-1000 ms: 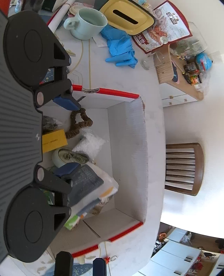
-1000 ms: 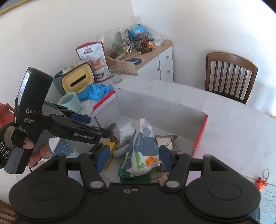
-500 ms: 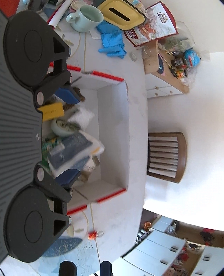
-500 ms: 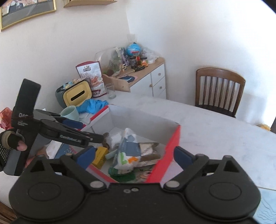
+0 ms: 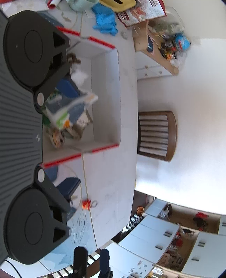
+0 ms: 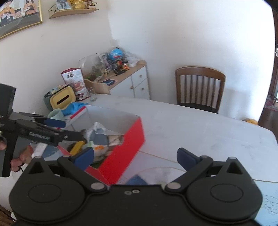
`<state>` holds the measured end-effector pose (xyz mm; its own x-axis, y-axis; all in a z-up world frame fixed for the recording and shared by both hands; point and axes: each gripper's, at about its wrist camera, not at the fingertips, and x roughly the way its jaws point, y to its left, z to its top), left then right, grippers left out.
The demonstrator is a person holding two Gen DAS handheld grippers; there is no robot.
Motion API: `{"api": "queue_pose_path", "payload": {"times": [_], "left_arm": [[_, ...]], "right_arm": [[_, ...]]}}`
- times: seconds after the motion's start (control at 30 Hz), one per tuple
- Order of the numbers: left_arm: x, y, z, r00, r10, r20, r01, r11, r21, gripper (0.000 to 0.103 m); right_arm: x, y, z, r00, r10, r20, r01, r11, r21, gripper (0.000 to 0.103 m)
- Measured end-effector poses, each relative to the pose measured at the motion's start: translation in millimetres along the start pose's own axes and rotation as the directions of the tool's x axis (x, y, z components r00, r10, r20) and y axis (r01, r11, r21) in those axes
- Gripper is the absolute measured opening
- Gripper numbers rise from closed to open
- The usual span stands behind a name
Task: Organize objects
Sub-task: 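Move both grippers back over the table toward the remaining items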
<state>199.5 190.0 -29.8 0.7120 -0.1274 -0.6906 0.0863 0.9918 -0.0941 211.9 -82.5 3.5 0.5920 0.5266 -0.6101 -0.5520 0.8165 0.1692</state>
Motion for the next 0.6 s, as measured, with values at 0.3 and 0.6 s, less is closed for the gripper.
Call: {"api": "queue_pose_path", "payload": {"times": [0.3,0.6], "left_arm": [[12,-55,-12,0.999,-0.046,0.028,0.044,0.998,0.047,0.103],[39,-107,-32,0.996,-0.084,0.013,0.082,0.993,0.087,0.103]], "right_arm": [[-20,-60,-21,0.996,-0.088,-0.011,0.088,0.996,0.013,0.101],[-18,-114,-41,0.988,-0.149,-0.049,0.151,0.987,0.051,0.101]]}}
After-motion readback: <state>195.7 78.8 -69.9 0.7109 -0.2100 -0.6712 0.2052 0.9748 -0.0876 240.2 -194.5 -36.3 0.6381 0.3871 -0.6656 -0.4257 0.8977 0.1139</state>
